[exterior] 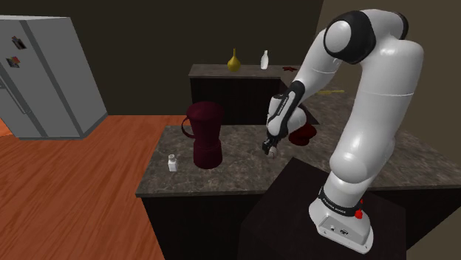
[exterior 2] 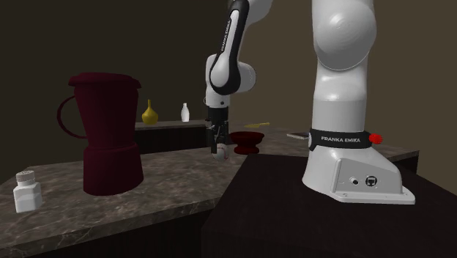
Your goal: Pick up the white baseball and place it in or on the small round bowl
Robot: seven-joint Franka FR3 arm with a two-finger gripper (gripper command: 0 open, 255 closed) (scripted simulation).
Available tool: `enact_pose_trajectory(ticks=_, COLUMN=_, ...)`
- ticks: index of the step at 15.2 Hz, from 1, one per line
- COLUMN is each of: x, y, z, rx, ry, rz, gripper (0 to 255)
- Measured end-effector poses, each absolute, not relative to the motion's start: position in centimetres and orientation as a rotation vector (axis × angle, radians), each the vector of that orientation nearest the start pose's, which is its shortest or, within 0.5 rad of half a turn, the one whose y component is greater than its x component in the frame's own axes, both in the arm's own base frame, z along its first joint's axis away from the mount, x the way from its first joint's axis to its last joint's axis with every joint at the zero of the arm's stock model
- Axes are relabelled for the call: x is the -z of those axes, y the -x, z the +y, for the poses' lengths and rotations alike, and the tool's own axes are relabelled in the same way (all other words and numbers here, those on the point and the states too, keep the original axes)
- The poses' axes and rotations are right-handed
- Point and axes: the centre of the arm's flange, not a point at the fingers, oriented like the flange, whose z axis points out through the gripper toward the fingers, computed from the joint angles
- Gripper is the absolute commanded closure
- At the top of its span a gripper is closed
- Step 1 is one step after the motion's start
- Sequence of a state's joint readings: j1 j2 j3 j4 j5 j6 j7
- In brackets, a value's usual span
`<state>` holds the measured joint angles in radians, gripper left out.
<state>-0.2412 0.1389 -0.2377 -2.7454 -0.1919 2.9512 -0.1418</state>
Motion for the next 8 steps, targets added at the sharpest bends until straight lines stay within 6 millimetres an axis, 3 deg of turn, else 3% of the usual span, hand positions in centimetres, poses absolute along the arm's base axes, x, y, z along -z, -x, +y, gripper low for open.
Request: enact_pose_trajectory(ticks=8, x=-22.6, y=-35.6, z=-17.6, rx=0.067, ry=3.224, rz=0.237, gripper=255)
